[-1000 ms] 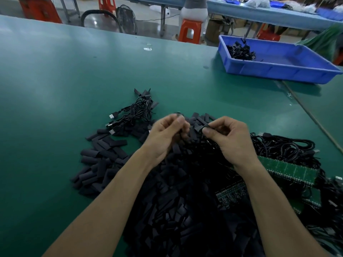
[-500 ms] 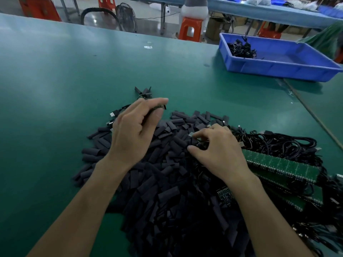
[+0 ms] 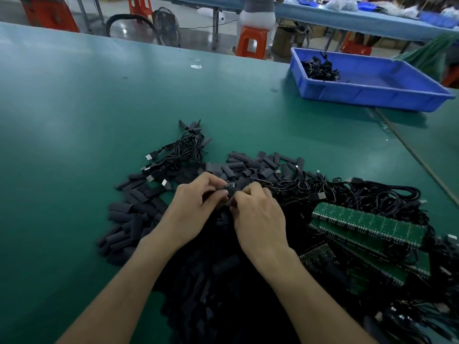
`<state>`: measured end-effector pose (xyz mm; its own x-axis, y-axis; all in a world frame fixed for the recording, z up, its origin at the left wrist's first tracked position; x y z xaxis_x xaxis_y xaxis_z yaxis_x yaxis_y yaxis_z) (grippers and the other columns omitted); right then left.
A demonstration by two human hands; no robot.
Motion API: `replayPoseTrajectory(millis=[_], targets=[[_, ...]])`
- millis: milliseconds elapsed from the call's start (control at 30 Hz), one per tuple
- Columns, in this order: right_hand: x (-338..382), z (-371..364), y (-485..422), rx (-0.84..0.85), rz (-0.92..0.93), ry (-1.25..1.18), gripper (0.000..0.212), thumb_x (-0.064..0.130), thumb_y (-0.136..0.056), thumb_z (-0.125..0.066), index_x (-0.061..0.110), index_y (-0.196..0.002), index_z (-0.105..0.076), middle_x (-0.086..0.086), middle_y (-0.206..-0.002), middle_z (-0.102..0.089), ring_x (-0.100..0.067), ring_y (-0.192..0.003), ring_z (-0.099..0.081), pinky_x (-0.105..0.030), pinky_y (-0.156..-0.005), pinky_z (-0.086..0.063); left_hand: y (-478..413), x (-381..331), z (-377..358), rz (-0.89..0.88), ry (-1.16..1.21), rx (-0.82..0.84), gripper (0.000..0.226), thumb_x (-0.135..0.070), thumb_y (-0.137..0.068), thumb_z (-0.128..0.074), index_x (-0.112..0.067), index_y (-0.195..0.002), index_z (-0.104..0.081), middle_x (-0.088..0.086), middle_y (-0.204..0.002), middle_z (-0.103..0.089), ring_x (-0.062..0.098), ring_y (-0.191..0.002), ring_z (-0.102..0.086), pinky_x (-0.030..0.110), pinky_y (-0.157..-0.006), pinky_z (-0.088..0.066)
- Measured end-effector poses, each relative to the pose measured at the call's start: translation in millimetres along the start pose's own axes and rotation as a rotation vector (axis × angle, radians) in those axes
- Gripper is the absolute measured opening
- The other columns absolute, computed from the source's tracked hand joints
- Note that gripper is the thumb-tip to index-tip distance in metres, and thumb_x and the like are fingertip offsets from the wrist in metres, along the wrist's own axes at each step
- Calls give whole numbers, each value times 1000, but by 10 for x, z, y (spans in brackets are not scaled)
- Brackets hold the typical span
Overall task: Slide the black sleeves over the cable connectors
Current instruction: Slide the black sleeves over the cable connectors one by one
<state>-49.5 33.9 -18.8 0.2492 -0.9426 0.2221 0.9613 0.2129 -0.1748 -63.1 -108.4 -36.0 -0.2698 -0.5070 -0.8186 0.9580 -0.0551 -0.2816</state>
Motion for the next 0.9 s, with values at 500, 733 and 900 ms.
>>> replayPoseTrajectory(millis=[500,733,900], targets=[[-123,57,62,-52,-87,-424,4,23,-100,-56,26,-100,-58,10,-94,-64,-10,-88,-60,-29,-73,-48,5,-58,20,-53,-120,-148,15,-15,-88,-76,-13,-103,-77,-7,-90,-74,1,-86,-66,11,-79,-51],[-379,106,164,-177,-183,-773,18,18,-97,-65,27,-111,-72,24,-99,-67,10,-96,-61,-5,-81,-45,-5,-138,65,-30,-76,-111,14,-22,-92,-72,-15,-104,-78,-21,-81,-67,-7,-79,-64,6,-72,-47],[-482,73,180,-125,-205,-843,23,22,-92,-72,28,-114,-73,21,-104,-70,6,-98,-66,-16,-88,-53,-20,-100,31,11,-21,-18,9,-23,-92,-73,-21,-98,-79,-25,-73,-68,-9,-74,-63,5,-67,-43]])
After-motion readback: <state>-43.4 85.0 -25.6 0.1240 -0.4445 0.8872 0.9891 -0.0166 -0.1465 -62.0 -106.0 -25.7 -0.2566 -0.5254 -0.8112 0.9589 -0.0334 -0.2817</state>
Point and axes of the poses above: each hand's wrist, its own y-axis away from the middle knuckle, its own z-axis out of the back of the hand, x = y × z, the point moved 3 cm from there along -y, towards the middle knuckle
